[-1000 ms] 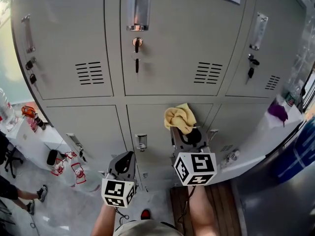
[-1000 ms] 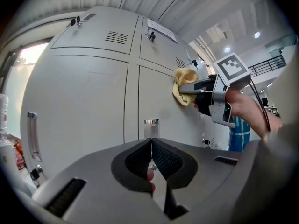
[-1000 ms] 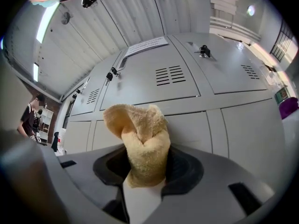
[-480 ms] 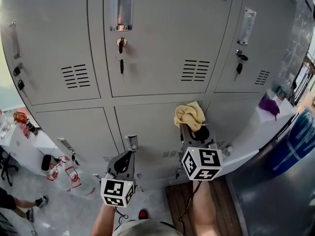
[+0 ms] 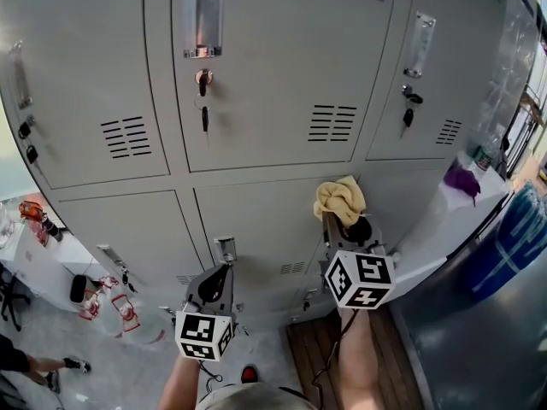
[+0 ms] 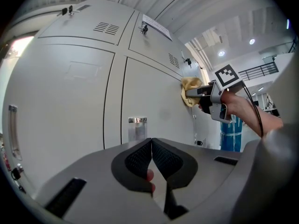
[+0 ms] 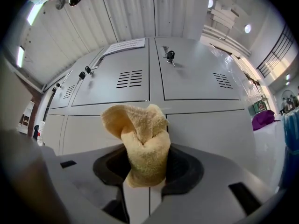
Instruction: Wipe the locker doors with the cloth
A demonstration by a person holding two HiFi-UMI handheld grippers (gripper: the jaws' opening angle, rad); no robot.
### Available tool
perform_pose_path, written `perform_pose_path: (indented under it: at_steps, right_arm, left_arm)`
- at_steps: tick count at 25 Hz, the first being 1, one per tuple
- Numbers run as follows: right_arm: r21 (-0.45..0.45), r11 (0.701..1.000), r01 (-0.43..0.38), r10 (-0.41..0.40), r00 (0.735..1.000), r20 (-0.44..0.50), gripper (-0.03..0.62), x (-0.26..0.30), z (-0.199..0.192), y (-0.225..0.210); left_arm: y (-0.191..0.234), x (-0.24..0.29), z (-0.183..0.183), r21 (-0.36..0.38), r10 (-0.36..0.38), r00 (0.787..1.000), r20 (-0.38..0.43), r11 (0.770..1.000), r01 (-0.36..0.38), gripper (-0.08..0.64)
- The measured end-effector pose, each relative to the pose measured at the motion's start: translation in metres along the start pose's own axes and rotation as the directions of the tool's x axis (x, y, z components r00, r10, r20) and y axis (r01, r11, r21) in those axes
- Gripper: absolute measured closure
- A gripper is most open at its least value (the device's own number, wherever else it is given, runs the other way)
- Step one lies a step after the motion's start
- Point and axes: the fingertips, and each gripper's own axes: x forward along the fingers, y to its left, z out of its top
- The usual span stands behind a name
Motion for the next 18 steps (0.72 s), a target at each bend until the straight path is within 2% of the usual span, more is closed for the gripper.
perform_pose_path:
  at_steps: [5, 10, 18]
  right_arm:
    - [0.019, 0.999, -0.045, 0.044, 0.999, 0.027, 0.408, -0.020, 0.008, 0.013]
    - [-0.011, 0.996, -0.086, 0.087, 0.995, 0.058, 0.408, -0.048, 0.016, 0.033]
    - [0.006, 0.984, -0.181, 0.180, 0.983, 0.031, 0.408, -0.066, -0.010, 0.073]
  left_arm:
    - [0.000, -0.003, -0.002, -0.004, -0.001, 1.000, -0.003, 1.000, 0.001, 0.537]
    - [0.002, -0.006, -0.002, -0.010, 0.011, 1.000, 0.002, 1.000, -0.011, 0.537]
    - [0.008, -0.015, 0.001, -0.009, 0.035, 0.999, 0.010, 0.999, -0.035, 0.537]
